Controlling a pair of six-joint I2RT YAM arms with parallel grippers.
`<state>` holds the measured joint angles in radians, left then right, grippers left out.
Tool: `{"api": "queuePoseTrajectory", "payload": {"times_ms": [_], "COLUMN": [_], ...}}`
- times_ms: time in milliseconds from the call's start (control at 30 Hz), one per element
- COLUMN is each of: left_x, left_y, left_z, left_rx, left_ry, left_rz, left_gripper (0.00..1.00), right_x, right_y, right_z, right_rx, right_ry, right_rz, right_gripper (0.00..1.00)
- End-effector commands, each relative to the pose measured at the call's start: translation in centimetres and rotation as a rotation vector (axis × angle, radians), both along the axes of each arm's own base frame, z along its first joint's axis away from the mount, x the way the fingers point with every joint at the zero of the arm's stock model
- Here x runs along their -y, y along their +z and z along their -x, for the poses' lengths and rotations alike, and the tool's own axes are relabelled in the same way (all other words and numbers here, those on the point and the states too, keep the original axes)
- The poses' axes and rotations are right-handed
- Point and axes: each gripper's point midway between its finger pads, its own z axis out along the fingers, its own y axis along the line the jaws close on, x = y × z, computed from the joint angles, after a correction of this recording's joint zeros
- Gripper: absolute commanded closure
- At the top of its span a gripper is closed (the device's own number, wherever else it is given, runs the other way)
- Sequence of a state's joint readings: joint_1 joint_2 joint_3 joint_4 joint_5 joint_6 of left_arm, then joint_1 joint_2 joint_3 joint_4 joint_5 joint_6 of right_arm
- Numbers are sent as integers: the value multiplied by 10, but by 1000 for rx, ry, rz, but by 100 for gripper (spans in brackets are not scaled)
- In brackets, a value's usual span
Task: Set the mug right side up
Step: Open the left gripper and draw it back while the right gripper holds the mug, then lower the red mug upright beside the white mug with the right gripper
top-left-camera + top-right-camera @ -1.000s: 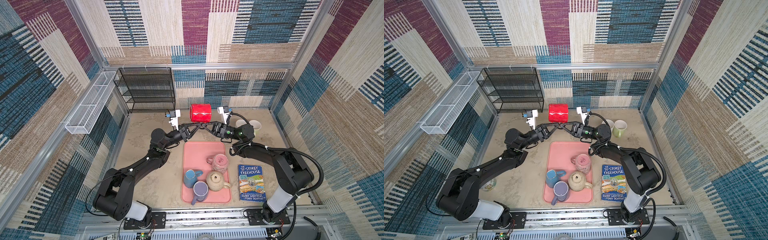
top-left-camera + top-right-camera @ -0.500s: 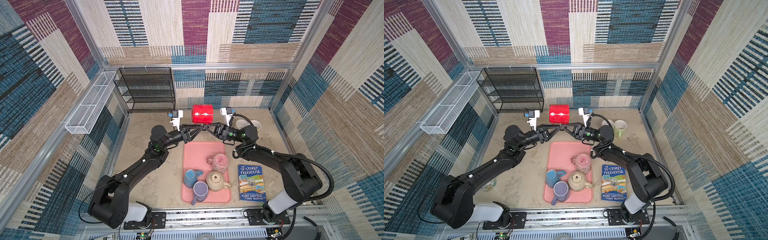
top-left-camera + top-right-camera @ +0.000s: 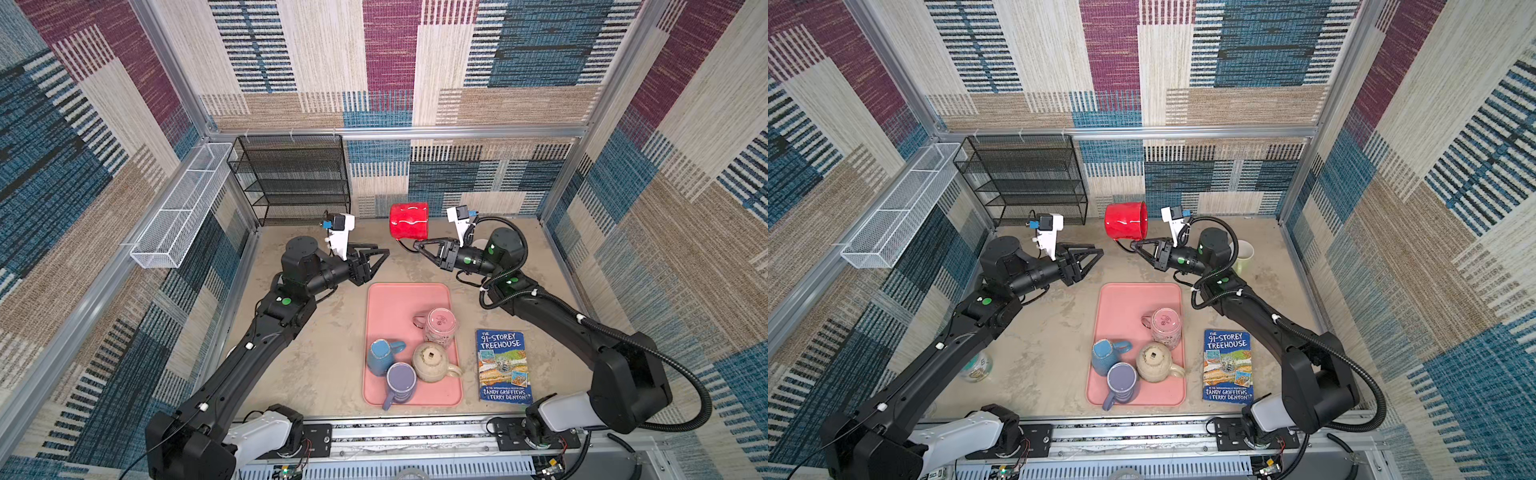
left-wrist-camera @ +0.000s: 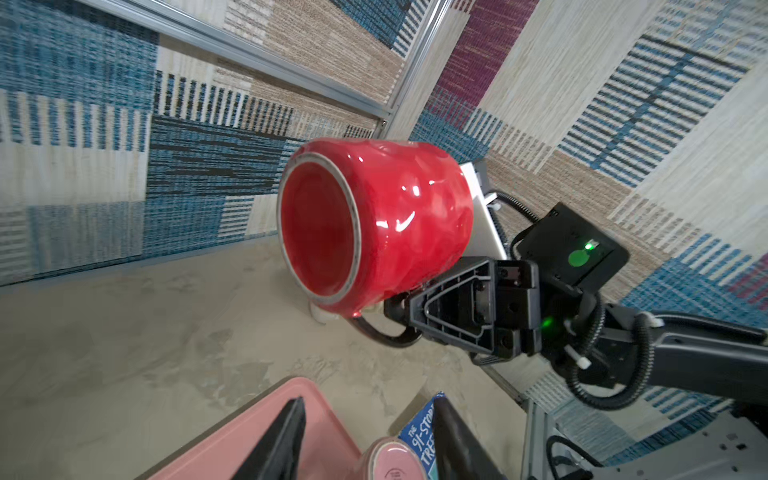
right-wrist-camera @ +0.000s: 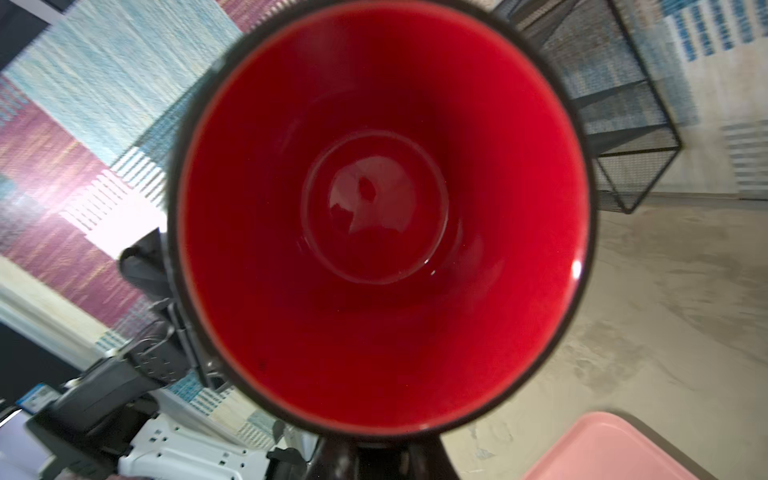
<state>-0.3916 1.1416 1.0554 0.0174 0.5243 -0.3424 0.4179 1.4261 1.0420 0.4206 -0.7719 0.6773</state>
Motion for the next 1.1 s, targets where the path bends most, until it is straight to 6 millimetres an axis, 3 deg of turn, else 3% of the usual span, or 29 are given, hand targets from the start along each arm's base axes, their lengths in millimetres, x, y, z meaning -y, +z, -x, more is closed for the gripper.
{"api": "queuePoseTrajectory", "payload": {"times_ms": [0, 33, 67, 367, 533, 733, 900, 1067], "left_x": [-27, -31, -36, -68, -77, -83, -89, -88], "left_y": [-31, -32, -33, -59, -77, -99, -120, -124], "left_z": [-2, 0, 1, 9, 18, 29, 31, 35], "left_rx": [-82, -89, -97, -234, -272, -333, -353, -358], "left_ry": [136, 153, 175, 294, 315, 307, 317, 301], "left_rz": [-150, -160, -169, -353, -385, -449, -496, -495], "left_gripper": [15, 3, 1, 1, 1, 1, 1, 1], "right_x": [14, 17, 20, 62, 91, 110, 121, 126], "right_y": [-37, -41, -45, -87, -128, -163, -179, -199], "right_z": [-15, -17, -18, -31, -43, -57, -69, -84], "right_rx": [-40, -42, -50, -160, -234, -296, -333, -385], "right_ry": [-126, -144, -159, -352, -467, -556, -611, -641], "right_rz": [214, 256, 293, 586, 788, 925, 1013, 1099], "right_gripper": [100, 100, 100, 100, 100, 100, 100, 100]}}
